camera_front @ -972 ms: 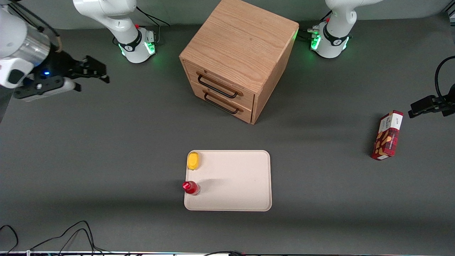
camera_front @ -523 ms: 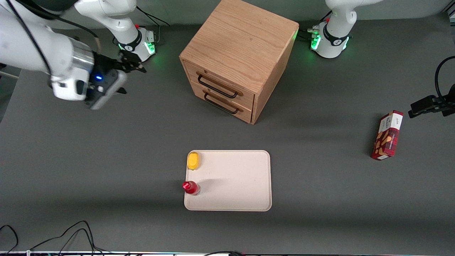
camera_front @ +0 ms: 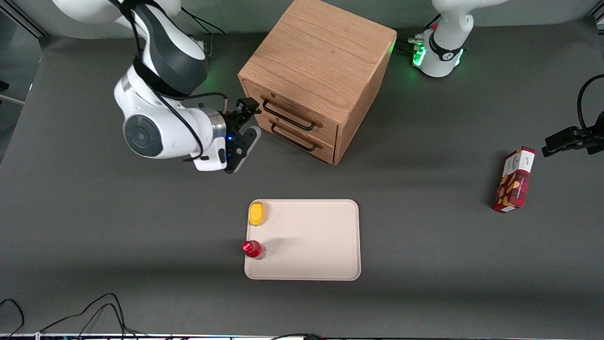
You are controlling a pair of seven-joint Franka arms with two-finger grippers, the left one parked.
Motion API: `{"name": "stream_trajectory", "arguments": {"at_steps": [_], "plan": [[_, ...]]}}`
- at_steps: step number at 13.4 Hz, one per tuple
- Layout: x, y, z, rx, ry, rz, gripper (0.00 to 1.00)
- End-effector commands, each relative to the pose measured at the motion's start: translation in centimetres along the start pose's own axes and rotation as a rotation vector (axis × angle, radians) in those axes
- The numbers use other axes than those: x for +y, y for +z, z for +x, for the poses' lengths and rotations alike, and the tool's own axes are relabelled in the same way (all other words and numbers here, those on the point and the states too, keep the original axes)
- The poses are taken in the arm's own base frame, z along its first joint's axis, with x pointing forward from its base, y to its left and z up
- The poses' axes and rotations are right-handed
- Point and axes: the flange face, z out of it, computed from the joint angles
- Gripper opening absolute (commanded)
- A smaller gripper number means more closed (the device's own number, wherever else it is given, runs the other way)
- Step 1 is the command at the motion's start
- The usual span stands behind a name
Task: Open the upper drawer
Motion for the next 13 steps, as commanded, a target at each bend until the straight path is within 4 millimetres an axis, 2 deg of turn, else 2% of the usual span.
{"name": "stream_trajectory", "arguments": {"at_steps": [1, 2, 4, 5, 8, 10, 13], "plan": [[0.4, 1.9, 0.9, 0.037, -0.001, 0.017, 1.0], [0.3, 3.5, 1.3, 0.033, -0.003, 0.019, 1.0], [0.3, 5.1, 1.8, 0.034, 0.019, 0.02, 1.0], [-0.5, 6.0, 1.9, 0.03, 0.023, 0.023, 1.0], [-0.6, 7.4, 2.2, 0.046, 0.043, 0.017, 1.0], [-1.3, 8.7, 2.3, 0.042, 0.032, 0.018, 1.0], [-1.9, 9.5, 2.1, 0.034, 0.041, 0.017, 1.0]]}}
